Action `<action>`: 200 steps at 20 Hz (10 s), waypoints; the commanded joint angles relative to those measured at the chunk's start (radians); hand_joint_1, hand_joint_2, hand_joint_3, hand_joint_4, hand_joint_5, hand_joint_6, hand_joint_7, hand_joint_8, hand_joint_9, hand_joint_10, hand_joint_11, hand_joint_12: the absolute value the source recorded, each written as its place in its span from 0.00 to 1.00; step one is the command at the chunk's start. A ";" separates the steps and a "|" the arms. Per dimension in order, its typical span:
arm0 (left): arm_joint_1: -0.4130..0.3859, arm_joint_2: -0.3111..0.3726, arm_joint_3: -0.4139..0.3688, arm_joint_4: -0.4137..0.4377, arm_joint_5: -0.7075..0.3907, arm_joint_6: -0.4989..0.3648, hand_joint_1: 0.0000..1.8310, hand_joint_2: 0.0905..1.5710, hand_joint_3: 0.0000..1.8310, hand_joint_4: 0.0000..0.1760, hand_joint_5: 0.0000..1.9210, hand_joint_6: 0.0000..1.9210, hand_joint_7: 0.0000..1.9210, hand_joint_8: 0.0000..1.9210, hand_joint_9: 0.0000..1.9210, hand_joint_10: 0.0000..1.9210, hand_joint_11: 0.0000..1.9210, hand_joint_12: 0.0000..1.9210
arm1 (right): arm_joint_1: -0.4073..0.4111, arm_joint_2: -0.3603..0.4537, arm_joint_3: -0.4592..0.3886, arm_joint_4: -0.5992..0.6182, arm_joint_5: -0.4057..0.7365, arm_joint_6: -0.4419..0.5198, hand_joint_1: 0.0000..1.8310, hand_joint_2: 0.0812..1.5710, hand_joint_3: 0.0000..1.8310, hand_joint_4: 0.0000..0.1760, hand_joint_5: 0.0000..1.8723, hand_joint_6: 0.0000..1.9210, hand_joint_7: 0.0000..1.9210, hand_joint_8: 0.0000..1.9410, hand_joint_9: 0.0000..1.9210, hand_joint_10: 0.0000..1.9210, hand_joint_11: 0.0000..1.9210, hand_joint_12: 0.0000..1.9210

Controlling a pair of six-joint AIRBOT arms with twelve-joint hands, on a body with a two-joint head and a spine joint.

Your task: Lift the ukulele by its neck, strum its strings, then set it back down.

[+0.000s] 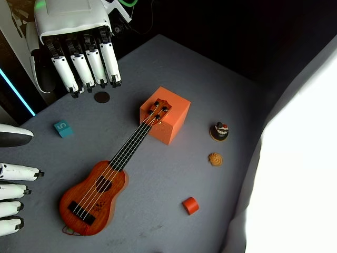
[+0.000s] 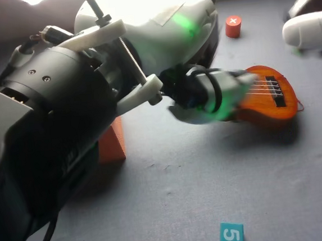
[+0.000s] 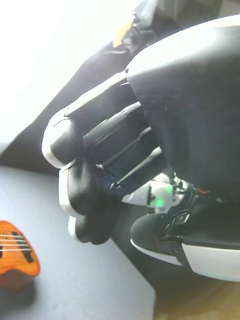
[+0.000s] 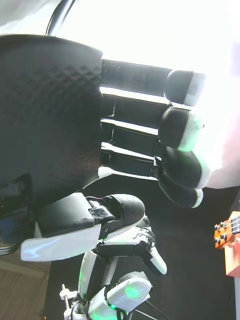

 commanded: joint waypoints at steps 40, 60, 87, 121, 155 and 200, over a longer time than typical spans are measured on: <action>0.250 -0.428 0.426 0.107 0.282 -0.051 0.53 0.63 0.00 0.35 0.00 0.00 0.01 0.00 0.03 0.00 0.00 0.20 | 0.025 0.019 -0.002 0.009 0.155 0.001 0.23 0.72 0.01 0.00 0.04 0.00 0.06 0.00 0.05 0.01 0.00 0.17; 0.324 -0.484 0.602 0.118 0.213 -0.084 0.60 0.69 0.01 0.24 0.00 0.00 0.00 0.00 0.00 0.00 0.01 0.01 | 0.026 0.018 -0.004 0.009 0.154 0.004 0.14 0.78 0.00 0.00 0.07 0.00 0.09 0.00 0.07 0.00 0.00 0.15; 0.294 -0.489 0.557 0.107 0.171 -0.118 0.83 0.74 0.08 0.00 0.72 1.00 0.78 1.00 0.85 1.00 0.88 1.00 | 0.028 0.019 -0.008 0.009 0.141 0.004 0.19 0.79 0.00 0.00 0.09 0.01 0.12 0.00 0.08 0.01 0.00 0.17; 0.109 -0.264 0.338 -0.088 0.042 -0.046 0.85 0.73 0.05 0.49 0.70 1.00 0.76 1.00 0.81 1.00 0.83 1.00 | -0.073 0.034 -0.055 -0.609 0.157 0.506 0.03 0.83 0.00 0.00 0.10 0.00 0.09 0.00 0.06 0.00 0.00 0.11; 0.100 -0.268 0.344 -0.088 0.029 -0.016 0.85 0.72 0.05 1.00 0.69 1.00 0.74 1.00 0.81 1.00 0.83 1.00 | -0.142 0.097 -0.196 -0.635 0.188 0.565 0.00 0.84 0.00 0.00 0.12 0.00 0.10 0.00 0.07 0.01 0.00 0.15; 0.474 -0.554 0.494 0.443 0.435 -0.616 0.84 0.74 0.04 1.00 0.70 1.00 0.76 1.00 0.81 1.00 0.83 1.00 | 0.056 0.078 -0.014 -0.432 0.222 0.463 0.00 0.85 0.00 0.00 0.12 0.00 0.10 0.00 0.07 0.00 0.00 0.21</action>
